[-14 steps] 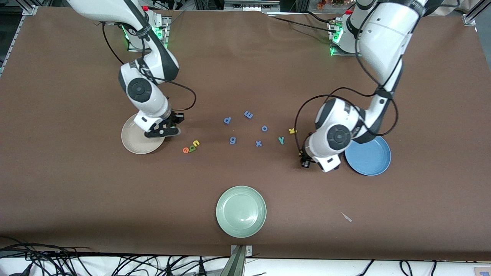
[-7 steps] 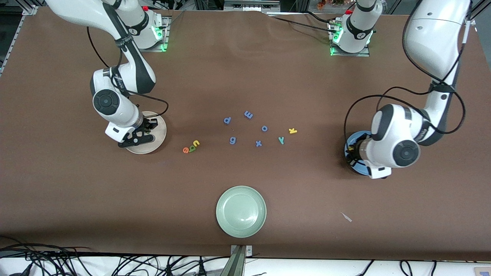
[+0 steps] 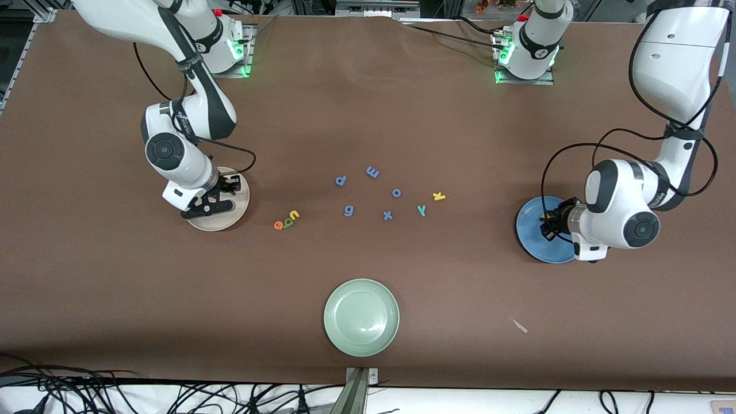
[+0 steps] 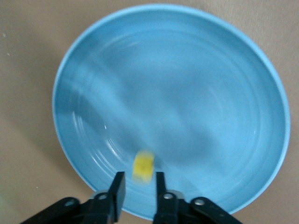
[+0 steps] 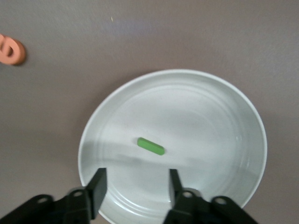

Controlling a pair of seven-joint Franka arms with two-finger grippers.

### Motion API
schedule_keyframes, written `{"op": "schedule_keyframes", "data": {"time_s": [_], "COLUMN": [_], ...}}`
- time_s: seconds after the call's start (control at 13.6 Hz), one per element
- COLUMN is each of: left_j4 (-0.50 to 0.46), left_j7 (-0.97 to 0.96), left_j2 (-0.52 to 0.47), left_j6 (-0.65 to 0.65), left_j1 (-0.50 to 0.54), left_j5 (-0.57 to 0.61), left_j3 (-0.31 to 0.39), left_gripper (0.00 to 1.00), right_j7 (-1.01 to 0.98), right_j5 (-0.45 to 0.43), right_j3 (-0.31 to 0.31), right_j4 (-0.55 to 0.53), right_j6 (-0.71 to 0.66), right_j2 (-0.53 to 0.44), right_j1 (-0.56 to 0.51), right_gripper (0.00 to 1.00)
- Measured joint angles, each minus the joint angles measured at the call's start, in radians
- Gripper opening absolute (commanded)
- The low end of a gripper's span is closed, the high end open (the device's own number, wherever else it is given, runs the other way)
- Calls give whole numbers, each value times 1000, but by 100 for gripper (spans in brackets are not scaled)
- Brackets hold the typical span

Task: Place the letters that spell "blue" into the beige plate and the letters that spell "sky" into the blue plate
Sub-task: 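Drop the green l on the white plate while the left gripper drops the s, then grasp the orange e with the right gripper while the left gripper grasps yellow k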

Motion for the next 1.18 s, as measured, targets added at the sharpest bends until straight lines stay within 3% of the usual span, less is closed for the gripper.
{"op": "schedule_keyframes", "data": {"time_s": [0.37, 0.66, 0.88, 1.18], "left_j4": [57, 55, 18, -105], "left_j7": [-64, -462, -748, -1034], "left_j2": [-82, -126, -122, -117], "left_j6": [-102, -116, -37, 166], "left_j1": [-10, -15, -39, -123], "left_j5": [0, -1, -1, -1], "left_j3": [-38, -181, -266, -279], "left_gripper": [100, 100, 100, 100], "right_j7": [310, 474, 549, 605], "right_j5": [5, 6, 9, 9], "right_j3": [119, 123, 117, 115], "right_j4": [238, 366, 378, 380], "right_j6": [-122, -134, -99, -53], "right_j2": [44, 182, 242, 281], "right_j1": [44, 67, 63, 61], "right_gripper": [82, 82, 82, 82]}}
